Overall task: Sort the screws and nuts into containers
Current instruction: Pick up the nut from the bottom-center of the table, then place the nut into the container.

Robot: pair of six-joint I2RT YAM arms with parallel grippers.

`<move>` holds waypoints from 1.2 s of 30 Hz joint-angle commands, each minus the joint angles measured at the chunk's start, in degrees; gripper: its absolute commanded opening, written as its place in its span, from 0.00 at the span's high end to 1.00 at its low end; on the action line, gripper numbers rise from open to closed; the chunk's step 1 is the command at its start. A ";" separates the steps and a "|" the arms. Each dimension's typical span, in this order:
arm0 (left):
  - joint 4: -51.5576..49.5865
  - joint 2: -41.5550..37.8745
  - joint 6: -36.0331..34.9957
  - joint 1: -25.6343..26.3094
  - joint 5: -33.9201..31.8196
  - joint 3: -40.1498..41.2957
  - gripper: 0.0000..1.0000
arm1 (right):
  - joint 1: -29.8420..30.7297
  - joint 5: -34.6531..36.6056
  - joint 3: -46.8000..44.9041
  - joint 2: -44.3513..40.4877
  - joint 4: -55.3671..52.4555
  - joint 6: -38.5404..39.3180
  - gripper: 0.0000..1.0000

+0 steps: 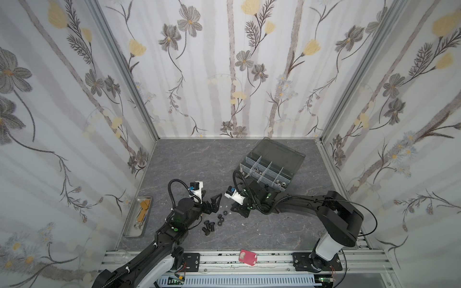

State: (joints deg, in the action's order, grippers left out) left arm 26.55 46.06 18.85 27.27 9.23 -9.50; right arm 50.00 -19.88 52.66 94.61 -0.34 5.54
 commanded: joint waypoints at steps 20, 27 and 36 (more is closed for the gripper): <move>10.81 15.20 -6.42 8.95 0.33 -9.11 0.00 | -25.19 12.56 -5.55 -7.44 -1.81 -18.03 0.66; 7.19 6.18 -4.21 6.30 -4.27 -4.83 0.00 | -21.89 7.51 -5.72 -10.31 1.55 -16.68 0.51; -7.54 -3.22 3.23 0.90 -12.02 -2.40 0.00 | -4.38 -2.17 -4.41 -3.69 3.26 -0.97 0.56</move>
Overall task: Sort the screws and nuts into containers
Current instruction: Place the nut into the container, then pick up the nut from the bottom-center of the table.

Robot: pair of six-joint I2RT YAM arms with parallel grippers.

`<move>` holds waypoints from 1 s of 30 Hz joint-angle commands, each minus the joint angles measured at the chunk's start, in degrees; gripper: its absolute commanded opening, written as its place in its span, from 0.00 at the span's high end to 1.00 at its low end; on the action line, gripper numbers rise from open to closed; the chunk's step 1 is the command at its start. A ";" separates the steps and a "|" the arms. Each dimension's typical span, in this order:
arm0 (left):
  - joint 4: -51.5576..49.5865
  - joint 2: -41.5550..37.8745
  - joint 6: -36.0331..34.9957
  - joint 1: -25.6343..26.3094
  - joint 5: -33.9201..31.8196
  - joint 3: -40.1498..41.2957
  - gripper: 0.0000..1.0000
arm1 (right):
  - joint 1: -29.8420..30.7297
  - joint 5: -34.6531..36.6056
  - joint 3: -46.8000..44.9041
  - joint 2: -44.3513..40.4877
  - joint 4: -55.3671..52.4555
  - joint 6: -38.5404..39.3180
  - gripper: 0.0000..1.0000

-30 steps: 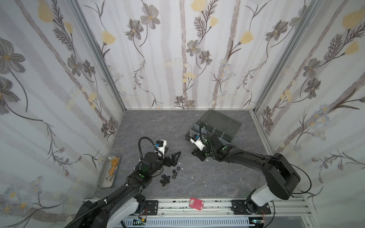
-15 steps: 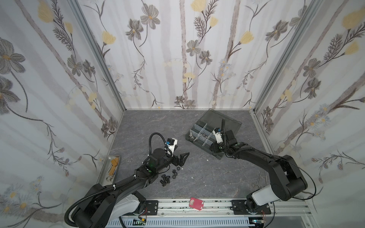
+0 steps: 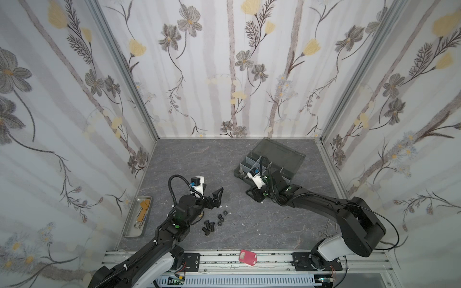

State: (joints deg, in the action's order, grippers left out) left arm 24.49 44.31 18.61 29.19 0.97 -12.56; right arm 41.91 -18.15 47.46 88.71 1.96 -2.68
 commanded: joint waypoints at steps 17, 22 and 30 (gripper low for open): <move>-2.27 1.98 3.54 -3.01 -1.24 2.42 0.00 | 15.17 3.32 8.23 18.48 4.13 13.70 0.49; -1.84 1.39 3.80 -3.00 -1.49 3.02 0.00 | 15.46 4.95 9.38 19.96 4.06 14.37 0.49; -1.29 0.90 4.24 -3.01 -1.68 3.59 0.00 | 15.49 4.52 9.84 21.40 3.88 15.41 0.66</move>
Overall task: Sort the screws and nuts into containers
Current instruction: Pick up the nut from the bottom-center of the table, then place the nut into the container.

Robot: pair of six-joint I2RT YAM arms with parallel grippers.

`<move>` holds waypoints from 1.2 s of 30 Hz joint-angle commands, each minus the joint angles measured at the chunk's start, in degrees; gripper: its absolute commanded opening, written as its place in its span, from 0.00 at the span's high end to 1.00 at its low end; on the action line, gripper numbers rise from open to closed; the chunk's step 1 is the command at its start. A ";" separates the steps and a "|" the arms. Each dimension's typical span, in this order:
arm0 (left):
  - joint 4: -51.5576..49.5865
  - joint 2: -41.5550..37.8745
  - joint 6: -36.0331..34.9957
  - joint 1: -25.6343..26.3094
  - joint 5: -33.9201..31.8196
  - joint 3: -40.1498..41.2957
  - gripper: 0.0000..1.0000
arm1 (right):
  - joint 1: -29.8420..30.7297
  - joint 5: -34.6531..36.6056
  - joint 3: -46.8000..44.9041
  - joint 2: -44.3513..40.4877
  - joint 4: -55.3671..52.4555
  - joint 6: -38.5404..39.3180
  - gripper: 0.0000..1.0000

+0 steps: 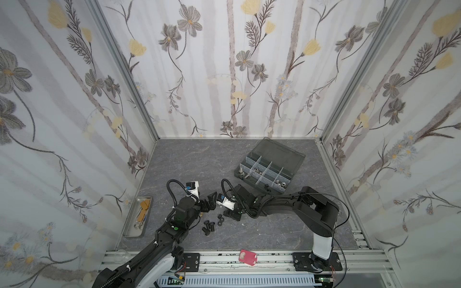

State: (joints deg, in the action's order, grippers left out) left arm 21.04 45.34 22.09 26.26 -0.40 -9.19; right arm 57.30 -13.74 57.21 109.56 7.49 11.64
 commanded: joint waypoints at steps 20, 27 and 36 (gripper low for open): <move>13.82 16.61 -6.92 6.88 15.81 -9.39 0.00 | -18.68 1.66 -8.07 -21.46 0.40 -16.22 0.96; 14.28 29.56 -10.49 14.08 18.24 -16.49 0.00 | -30.39 7.23 -12.06 -28.60 -7.99 -23.42 0.95; 18.76 28.45 -9.21 14.26 12.64 -14.27 0.00 | -33.80 8.58 -13.12 -26.33 -10.00 -24.30 0.60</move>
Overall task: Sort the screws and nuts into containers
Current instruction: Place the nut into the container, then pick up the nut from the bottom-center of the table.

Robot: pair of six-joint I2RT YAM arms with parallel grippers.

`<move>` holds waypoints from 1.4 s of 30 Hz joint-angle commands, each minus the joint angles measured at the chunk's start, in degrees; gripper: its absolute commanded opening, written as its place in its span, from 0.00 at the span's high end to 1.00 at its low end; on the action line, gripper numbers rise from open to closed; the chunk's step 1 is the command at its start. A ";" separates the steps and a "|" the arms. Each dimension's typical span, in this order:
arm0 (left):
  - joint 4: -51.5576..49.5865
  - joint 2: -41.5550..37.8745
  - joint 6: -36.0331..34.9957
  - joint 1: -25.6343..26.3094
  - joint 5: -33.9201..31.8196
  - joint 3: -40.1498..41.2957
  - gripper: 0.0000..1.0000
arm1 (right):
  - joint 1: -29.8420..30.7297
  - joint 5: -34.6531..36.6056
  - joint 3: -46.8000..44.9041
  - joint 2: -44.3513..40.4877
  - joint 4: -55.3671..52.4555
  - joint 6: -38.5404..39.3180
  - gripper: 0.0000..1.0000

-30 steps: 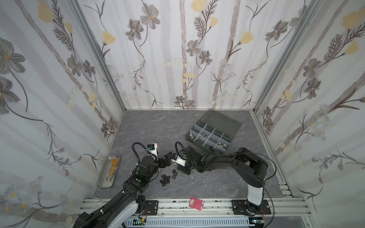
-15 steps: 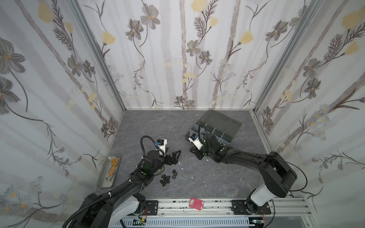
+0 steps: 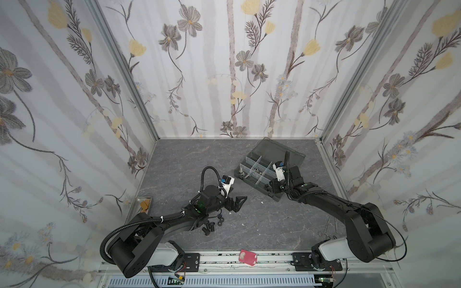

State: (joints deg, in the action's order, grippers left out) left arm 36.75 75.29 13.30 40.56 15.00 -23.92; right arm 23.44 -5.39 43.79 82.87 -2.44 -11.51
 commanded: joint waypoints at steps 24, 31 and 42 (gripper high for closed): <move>-15.74 -25.79 11.98 -19.94 -18.62 11.44 0.00 | 30.41 -14.41 7.81 16.53 13.35 14.88 0.54; -14.02 -24.38 11.66 -20.16 -17.21 12.12 0.00 | 34.46 -13.55 13.77 22.76 10.51 16.98 0.51; -12.10 -25.25 12.10 -20.14 -16.30 14.27 0.00 | 36.58 -11.05 20.52 30.04 4.06 18.53 0.50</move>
State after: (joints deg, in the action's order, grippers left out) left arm 20.82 50.41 24.21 20.25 -3.40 -9.74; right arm 59.61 -16.91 63.33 111.83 4.38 5.63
